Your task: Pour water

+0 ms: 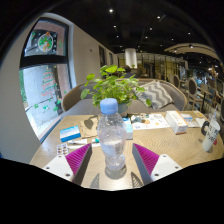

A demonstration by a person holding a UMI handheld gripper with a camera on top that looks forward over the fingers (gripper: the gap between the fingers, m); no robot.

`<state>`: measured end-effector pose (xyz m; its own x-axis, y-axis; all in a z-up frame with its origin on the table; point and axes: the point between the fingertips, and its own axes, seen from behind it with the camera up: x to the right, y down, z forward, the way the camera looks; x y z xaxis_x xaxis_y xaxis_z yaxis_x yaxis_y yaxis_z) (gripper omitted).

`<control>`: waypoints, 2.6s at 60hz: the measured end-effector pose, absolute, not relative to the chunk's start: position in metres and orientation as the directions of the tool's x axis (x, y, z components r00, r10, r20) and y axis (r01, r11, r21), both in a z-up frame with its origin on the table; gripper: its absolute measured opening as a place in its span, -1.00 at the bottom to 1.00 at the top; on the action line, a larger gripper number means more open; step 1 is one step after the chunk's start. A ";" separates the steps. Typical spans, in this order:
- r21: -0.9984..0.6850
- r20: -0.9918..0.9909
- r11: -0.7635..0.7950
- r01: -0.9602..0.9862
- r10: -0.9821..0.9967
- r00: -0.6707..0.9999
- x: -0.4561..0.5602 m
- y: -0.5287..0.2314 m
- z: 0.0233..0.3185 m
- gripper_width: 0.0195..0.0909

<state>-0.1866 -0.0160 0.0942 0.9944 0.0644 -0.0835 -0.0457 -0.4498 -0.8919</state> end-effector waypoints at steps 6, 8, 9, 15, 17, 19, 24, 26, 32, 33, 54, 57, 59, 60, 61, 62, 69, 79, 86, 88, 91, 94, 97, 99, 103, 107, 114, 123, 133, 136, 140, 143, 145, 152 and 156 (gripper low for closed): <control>-0.896 -0.085 -0.441 -0.050 0.060 0.995 -0.189 0.005 0.079 0.63; -0.900 -0.081 -0.434 -0.045 0.065 0.995 -0.190 0.011 0.077 0.55; -0.901 -0.077 -0.431 -0.041 0.067 0.995 -0.190 0.014 0.075 0.52; -0.910 -0.045 -0.414 -0.009 0.078 0.996 -0.190 0.023 0.067 0.18; -0.913 -0.037 -0.407 -0.002 0.078 0.996 -0.189 0.025 0.068 -0.03; -0.918 -0.023 -0.397 0.009 0.076 0.997 -0.188 0.026 0.068 -0.15; -0.924 -0.031 -0.382 0.007 0.095 0.995 -0.192 0.028 0.068 -0.21; -0.925 -0.038 -0.380 0.002 0.098 0.994 -0.193 0.028 0.068 -0.30; -0.922 -0.032 -0.386 0.010 0.104 0.994 -0.194 0.027 0.067 -0.49; -0.921 -0.034 -0.389 0.010 0.107 0.994 -0.194 0.027 0.067 -0.49; -0.913 -0.088 -0.405 -0.043 0.094 0.992 -0.188 0.020 0.082 -0.66; -0.916 -0.109 -0.396 -0.061 0.100 0.989 -0.186 0.017 0.095 -0.66; -0.918 -0.130 -0.387 -0.082 0.099 0.987 -0.183 0.015 0.107 -0.66; -0.919 -0.143 -0.382 -0.095 0.100 0.985 -0.181 0.014 0.113 -0.66; -0.920 -0.154 -0.378 -0.106 0.098 0.983 -0.181 0.015 0.119 -0.66; -0.920 -0.170 -0.372 -0.122 0.099 0.981 -0.178 0.014 0.126 -0.66; -0.900 -0.329 -0.335 -0.280 0.097 0.939 -0.153 0.005 0.179 -0.67; -0.790 -0.581 -0.302 -0.534 0.090 0.809 -0.100 -0.003 0.244 -0.67; -0.628 -0.767 -0.300 -0.718 0.085 0.635 -0.052 -0.007 0.276 -0.67; -0.565 -0.818 -0.296 -0.770 0.083 0.569 -0.035 -0.003 0.277 -0.67; -0.456 -0.887 -0.293 -0.840 0.066 0.458 -0.009 -0.001 0.280 -0.68; -0.337 -0.940 -0.291 -0.895 0.051 0.338 0.014 -0.001 0.280 -0.67; -0.232 -0.972 -0.284 -0.930 0.032 0.232 0.032 -0.002 0.279 -0.68; -0.167 -0.986 -0.279 -0.946 0.021 0.168 0.046 -0.001 0.274 -0.68; -0.041 -0.999 -0.267 -0.963 -0.006 0.045 0.072 0.001 0.260 -0.67; 0.099 -0.995 -0.247 -0.964 -0.026 -0.096 0.095 0.001 0.251 -0.67; 0.316 -0.948 -0.214 -0.924 -0.048 -0.313 0.124 0.004 0.230 -0.68; 0.491 -0.870 -0.202 -0.847 -0.072 -0.487 0.142 0.008 0.212 -0.68; 0.479 -0.878 -0.227 -0.848 -0.105 -0.468 0.145 0.007 0.208 -0.67; 0.454 -0.891 -0.236 -0.859 -0.115 -0.440 0.145 0.007 0.208 -0.68; 0.376 -0.926 -0.279 -0.884 -0.139 -0.350 0.141 0.003 0.208 -0.68; 0.283 -0.957 -0.308 -0.908 -0.155 -0.245 0.139 0.003 0.205 -0.68; 0.212 -0.974 -0.335 -0.918 -0.146 -0.171 0.144 -0.007 0.210 -0.68; -0.134 -0.979 -0.380 -0.915 -0.095 0.182 0.154 0.000 0.223 -0.68; -0.314 -0.935 -0.374 -0.873 -0.040 0.353 0.172 -0.002 0.244 -0.67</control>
<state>0.1716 -0.0024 0.2440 0.3531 -0.0400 -0.9347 -0.8727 -0.3741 -0.3137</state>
